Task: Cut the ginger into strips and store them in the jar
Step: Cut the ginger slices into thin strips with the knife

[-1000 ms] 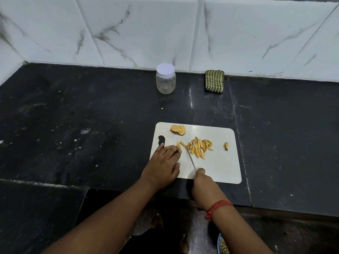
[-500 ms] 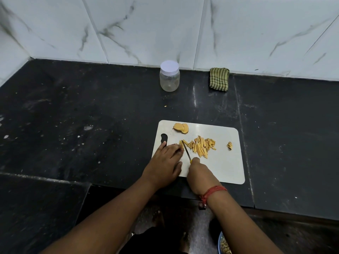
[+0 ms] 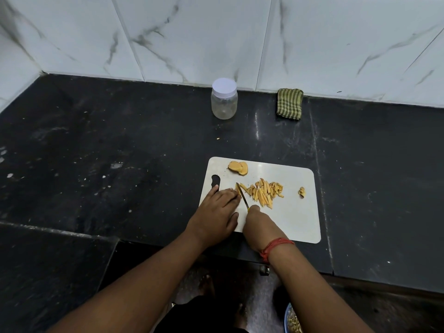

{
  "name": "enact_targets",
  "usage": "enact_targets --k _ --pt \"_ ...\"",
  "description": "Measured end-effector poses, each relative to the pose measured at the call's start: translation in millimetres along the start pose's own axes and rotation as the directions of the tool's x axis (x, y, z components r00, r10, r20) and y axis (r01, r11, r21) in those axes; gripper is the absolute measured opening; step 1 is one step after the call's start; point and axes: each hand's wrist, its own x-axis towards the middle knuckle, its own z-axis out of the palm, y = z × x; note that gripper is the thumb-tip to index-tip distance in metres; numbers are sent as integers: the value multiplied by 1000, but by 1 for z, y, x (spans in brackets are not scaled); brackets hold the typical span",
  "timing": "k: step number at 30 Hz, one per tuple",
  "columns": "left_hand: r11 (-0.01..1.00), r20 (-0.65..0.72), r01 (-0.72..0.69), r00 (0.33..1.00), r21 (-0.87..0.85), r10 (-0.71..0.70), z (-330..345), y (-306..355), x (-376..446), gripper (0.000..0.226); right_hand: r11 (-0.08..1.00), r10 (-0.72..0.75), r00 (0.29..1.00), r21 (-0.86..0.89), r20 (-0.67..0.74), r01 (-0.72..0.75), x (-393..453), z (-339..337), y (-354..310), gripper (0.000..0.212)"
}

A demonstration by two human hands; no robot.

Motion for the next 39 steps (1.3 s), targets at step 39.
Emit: enact_targets --k 39 --pt "999 -11 18 1000 -27 -18 -1 2 -2 50 998 -49 997 25 -60 51 -7 -3 4 36"
